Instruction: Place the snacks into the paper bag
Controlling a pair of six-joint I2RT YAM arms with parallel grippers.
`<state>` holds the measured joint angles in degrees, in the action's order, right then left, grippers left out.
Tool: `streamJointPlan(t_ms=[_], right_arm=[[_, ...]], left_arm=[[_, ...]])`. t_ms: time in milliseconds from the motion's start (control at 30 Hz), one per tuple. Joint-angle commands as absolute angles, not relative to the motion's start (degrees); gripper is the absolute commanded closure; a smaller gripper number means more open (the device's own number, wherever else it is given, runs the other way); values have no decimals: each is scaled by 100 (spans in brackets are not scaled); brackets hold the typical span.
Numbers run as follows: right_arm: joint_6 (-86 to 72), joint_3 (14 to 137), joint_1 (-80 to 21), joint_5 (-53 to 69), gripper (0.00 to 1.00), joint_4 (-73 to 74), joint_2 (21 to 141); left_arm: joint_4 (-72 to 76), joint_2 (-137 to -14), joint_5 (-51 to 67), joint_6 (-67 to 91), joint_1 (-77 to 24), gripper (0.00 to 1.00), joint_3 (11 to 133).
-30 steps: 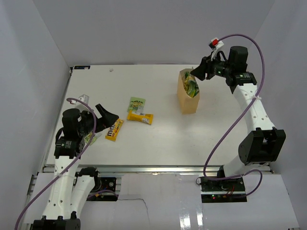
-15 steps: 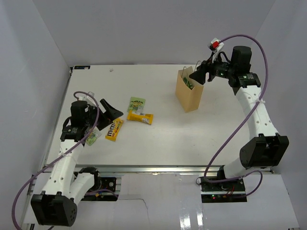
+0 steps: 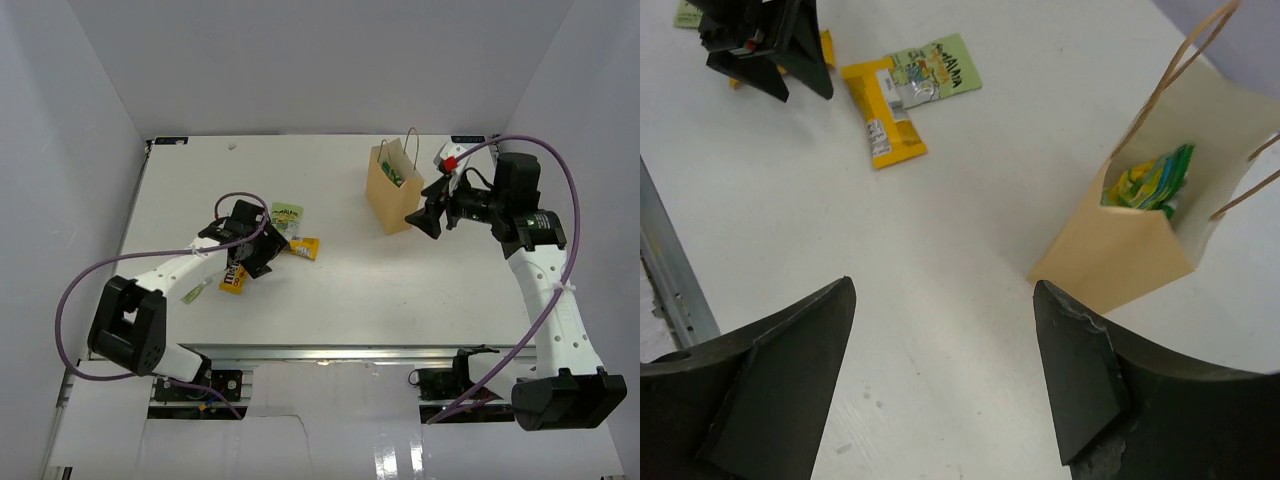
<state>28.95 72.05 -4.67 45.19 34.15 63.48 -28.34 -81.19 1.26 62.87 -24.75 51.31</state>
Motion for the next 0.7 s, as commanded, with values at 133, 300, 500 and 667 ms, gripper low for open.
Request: streamJointPlan(t_ms=[133, 300, 500, 667], right_arm=[[2857, 6487, -475, 4438, 22, 3525, 6056], [2751, 6328, -466, 4570, 22, 3507, 6021], [2689, 6240, -466, 4570, 22, 3507, 5968], [2672, 6240, -466, 4544, 22, 3507, 5959]], left_arm=[[-2461, -8902, -1045, 7655, -2522, 18, 5677], [-2408, -9509, -1160, 7787, -2522, 19, 6108], [-2531, -10045, -1178, 7884, -2522, 27, 6345], [-2593, -10283, -1116, 7910, -2522, 31, 6442]])
